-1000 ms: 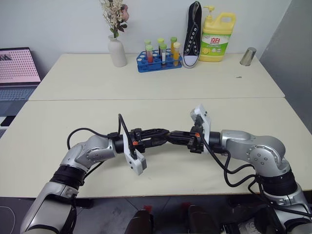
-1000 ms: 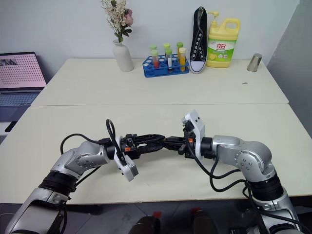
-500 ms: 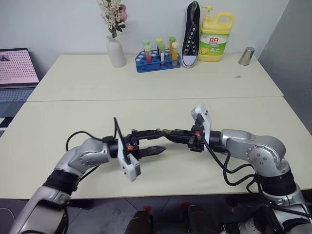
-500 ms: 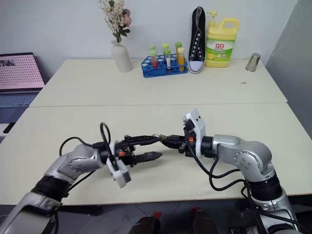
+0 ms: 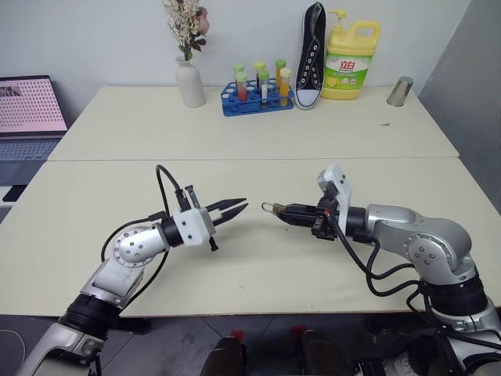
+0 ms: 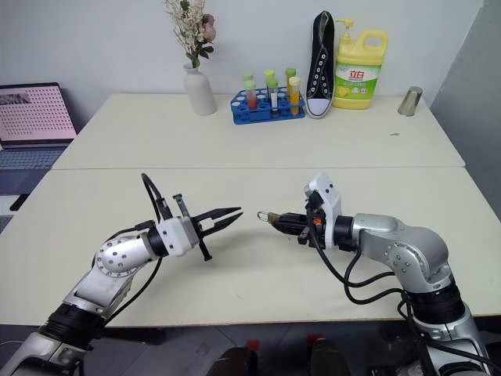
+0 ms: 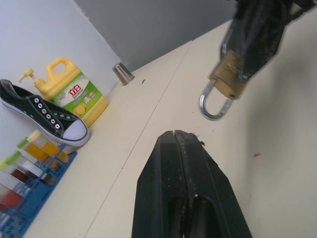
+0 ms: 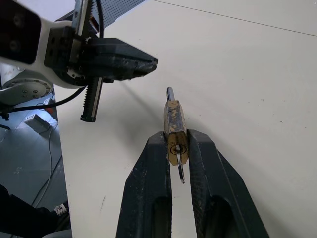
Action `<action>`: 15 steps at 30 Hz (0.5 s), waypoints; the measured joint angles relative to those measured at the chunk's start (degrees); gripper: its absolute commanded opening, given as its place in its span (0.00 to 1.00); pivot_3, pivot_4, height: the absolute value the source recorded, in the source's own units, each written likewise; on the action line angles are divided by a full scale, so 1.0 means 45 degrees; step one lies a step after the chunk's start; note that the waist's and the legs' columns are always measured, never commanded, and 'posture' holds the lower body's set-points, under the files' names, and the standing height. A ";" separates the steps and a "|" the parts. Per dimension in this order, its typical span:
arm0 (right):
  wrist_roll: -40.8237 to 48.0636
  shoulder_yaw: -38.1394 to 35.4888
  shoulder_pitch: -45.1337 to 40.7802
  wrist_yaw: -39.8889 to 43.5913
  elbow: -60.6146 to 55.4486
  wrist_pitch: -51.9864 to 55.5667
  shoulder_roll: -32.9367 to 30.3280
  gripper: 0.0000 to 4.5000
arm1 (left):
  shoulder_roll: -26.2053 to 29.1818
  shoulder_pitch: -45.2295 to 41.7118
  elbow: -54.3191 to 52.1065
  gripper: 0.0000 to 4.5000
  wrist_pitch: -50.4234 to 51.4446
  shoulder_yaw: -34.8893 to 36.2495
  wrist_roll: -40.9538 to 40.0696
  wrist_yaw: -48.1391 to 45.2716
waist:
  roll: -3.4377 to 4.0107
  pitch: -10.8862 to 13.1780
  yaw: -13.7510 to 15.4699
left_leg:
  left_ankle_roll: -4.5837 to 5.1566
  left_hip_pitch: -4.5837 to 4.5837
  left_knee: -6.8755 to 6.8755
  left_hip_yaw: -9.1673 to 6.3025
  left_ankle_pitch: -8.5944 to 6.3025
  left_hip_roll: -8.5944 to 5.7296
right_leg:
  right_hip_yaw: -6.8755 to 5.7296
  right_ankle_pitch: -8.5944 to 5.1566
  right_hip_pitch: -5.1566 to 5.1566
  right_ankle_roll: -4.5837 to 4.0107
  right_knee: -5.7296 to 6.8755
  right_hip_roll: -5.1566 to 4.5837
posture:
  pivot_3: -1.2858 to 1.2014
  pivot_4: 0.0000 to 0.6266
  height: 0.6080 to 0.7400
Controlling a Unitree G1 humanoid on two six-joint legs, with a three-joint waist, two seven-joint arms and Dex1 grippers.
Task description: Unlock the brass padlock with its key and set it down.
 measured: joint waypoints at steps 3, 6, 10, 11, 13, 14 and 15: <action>0.0007 -0.0019 0.0036 0.0051 -0.0236 0.0000 0.0025 0.03 | -0.0591 -0.0182 -0.0231 0.00 0.2150 0.0154 -0.1044 -0.0537 | 0.0001 0.0000 0.0000 | 0.0000 0.0001 0.0002 -0.0006 0.0000 0.0001 | -0.0006 0.0000 0.0003 0.0000 0.0003 0.0002 | 0.52 0.24 1.00; 0.0136 -0.0023 0.0068 0.0147 -0.0599 0.0002 0.0150 0.03 | -0.1158 -0.0337 -0.0730 0.00 0.4494 0.0162 -0.2063 -0.1035 | 0.0000 0.0000 0.0001 | 0.0000 0.0001 0.0004 -0.0003 0.0000 0.0000 | -0.0001 0.0000 0.0004 0.0000 0.0001 0.0002 | 0.52 0.24 1.00; 0.0313 -0.0044 0.0117 0.0262 -0.0683 0.0016 0.0152 0.03 | -0.1672 -0.0342 -0.1038 0.00 0.5952 0.0335 -0.2434 -0.1512 | 0.0000 0.0000 0.0004 | -0.0002 0.0003 0.0004 -0.0003 0.0001 0.0002 | 0.0002 0.0000 0.0003 -0.0001 0.0001 0.0001 | 0.52 0.24 1.00; 0.0327 -0.0052 0.0116 0.0265 -0.0686 0.0016 0.0152 0.03 | -0.1866 -0.0340 -0.1037 0.00 0.6222 0.0460 -0.2550 -0.1554 | 0.0000 0.0000 0.0009 | -0.0002 0.0001 0.0005 -0.0004 0.0002 0.0002 | 0.0000 0.0000 0.0003 -0.0001 0.0000 0.0001 | 0.52 0.24 1.00; 0.0376 -0.0057 0.0116 0.0274 -0.0703 0.0016 0.0151 0.03 | -0.2012 -0.0341 -0.1037 0.00 0.6618 0.0552 -0.2627 -0.1769 | 0.0000 0.0000 0.0009 | -0.0002 0.0003 0.0004 -0.0001 0.0001 0.0001 | 0.0002 0.0000 0.0003 -0.0001 0.0000 0.0001 | 0.52 0.24 1.00; 0.0385 -0.0058 0.0117 0.0275 -0.0705 0.0017 0.0150 0.03 | -0.2111 -0.0340 -0.1037 0.00 0.6829 0.0665 -0.2641 -0.1890 | -0.0001 0.0000 0.0009 | -0.0003 0.0002 0.0004 -0.0002 0.0001 0.0001 | 0.0002 0.0000 0.0003 -0.0001 -0.0001 0.0001 | 0.52 0.24 1.00; 0.0388 -0.0059 0.0117 0.0276 -0.0707 0.0016 0.0146 0.03 | -0.2170 -0.0337 -0.1040 0.00 0.6958 0.0782 -0.2655 -0.2025 | -0.0001 0.0000 0.0009 | -0.0003 0.0002 0.0004 -0.0002 0.0002 0.0001 | 0.0001 0.0000 0.0003 -0.0001 -0.0001 0.0001 | 0.52 0.24 1.00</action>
